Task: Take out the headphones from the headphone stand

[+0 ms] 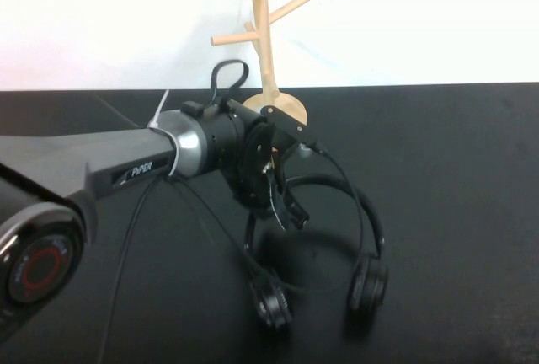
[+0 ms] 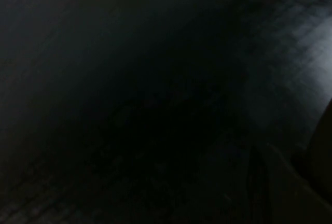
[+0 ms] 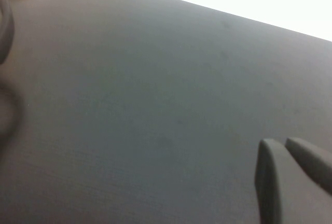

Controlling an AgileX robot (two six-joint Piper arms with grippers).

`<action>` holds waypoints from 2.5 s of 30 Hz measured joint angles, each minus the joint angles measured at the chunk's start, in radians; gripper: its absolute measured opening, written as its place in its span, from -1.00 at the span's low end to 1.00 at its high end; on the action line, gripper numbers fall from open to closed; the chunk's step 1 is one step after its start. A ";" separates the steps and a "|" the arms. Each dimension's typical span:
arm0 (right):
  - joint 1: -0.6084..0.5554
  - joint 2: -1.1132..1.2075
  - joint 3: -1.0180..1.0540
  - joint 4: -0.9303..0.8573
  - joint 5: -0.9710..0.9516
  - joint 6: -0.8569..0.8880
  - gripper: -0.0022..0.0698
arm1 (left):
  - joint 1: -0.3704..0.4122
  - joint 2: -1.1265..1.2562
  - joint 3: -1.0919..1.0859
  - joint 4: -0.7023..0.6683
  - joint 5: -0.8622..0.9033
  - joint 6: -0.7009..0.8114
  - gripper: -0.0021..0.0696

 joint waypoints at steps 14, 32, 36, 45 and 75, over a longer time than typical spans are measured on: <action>0.000 0.000 0.000 0.000 0.000 0.000 -0.96 | 0.031 0.062 -0.008 0.089 -0.121 -0.080 -0.83; 0.000 0.000 0.000 0.000 0.000 0.000 -0.96 | 0.031 -0.067 -0.008 0.081 -0.005 -0.129 -0.16; 0.000 0.000 0.000 0.000 0.000 0.000 -0.96 | 0.031 -0.197 -0.008 0.078 0.060 -0.129 -0.78; 0.000 0.000 0.000 0.000 0.000 0.000 -0.96 | 0.031 -0.620 0.205 -0.036 0.002 -0.130 -0.94; 0.000 0.000 0.000 0.000 0.000 0.000 -0.96 | 0.247 -1.454 1.049 -0.025 -0.425 -0.165 -0.95</action>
